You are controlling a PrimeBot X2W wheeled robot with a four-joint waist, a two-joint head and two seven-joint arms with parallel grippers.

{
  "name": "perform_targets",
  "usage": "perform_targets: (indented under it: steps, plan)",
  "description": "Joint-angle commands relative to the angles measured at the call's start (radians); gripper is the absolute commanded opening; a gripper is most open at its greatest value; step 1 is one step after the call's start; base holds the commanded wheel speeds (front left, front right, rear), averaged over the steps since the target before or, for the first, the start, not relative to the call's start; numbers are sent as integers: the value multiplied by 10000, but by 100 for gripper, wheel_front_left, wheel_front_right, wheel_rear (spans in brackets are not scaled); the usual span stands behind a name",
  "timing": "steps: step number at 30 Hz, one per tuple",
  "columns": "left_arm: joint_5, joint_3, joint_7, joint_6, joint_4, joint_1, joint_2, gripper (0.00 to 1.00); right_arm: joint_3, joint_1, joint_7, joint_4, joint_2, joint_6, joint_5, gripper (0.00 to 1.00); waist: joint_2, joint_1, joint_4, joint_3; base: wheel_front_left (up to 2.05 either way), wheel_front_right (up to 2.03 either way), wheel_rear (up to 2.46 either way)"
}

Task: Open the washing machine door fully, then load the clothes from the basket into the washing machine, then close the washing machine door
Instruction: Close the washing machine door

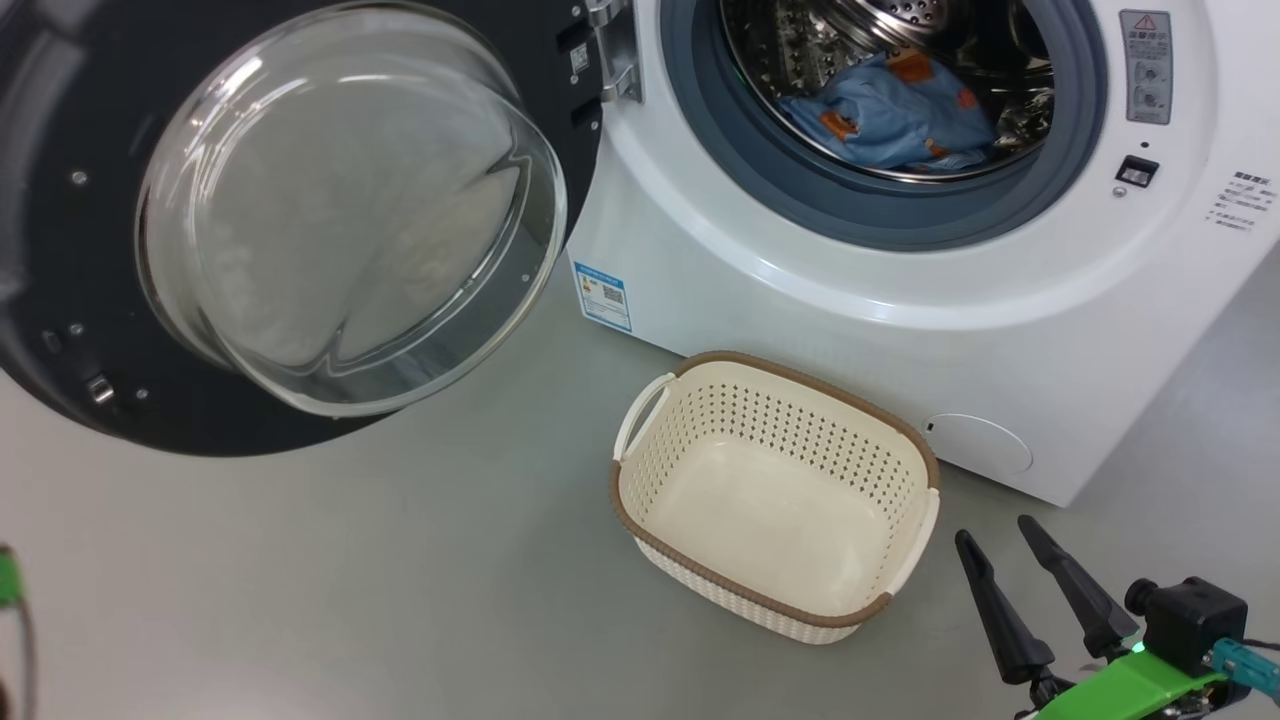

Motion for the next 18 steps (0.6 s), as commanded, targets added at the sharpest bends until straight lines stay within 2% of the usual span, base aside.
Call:
perform_targets:
  steps: [1, 5, 9, 14, 18]
  plan:
    - [-333, 396, -63, -46, -147, -688, 753, 0, 108, 119, -49, -310, -25, 16, -187, 100, -1, 0, -140, -56, 0, 0, 0]
    - [-1091, 389, -63, -50, 352, -1777, 2187, 0, -27, 281, -49, -434, 106, 16, -270, 100, -1, 0, -512, 12, 0, 0, 0]
    - [-2180, 400, -63, -51, 1445, -2831, 3277, 0, -72, 312, -49, -505, 149, 16, -329, 100, -1, 0, -845, 178, 0, 0, 0]
    - [-3921, -140, 82, -52, 3422, -4163, 4450, 0, -79, 228, -49, -539, 57, 16, -370, 100, -1, 0, -1127, 486, 0, 0, 0]
    - [-5464, -574, 876, -52, 4961, -5208, 5121, 0, -70, 109, -49, -580, -51, 16, -411, 100, -1, 0, -1288, 758, 0, 0, 0]
